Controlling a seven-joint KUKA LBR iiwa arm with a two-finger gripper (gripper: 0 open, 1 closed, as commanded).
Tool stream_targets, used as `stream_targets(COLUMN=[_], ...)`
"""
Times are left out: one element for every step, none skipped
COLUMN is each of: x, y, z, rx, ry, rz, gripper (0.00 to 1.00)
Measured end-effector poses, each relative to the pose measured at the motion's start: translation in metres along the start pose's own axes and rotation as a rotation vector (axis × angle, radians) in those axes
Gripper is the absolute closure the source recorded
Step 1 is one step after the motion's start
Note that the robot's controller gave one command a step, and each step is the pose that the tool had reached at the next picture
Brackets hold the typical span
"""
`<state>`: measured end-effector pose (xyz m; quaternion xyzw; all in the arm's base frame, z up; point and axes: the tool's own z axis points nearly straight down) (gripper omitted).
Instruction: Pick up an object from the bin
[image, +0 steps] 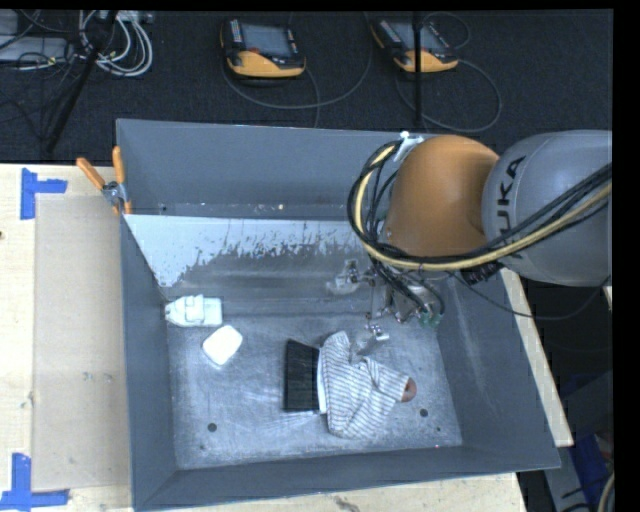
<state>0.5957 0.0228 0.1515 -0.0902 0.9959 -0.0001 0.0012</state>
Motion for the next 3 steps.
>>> stream_targets(x=[0.016, 0.016, 0.017], y=[-0.015, -0.015, -0.002], z=[0.067, 0.067, -0.113], rx=[-0.007, -0.007, -0.002], ry=[0.011, 0.011, 0.003], rz=[-0.303, -0.303, -0.372], gripper=[1.0, 1.0, 1.0])
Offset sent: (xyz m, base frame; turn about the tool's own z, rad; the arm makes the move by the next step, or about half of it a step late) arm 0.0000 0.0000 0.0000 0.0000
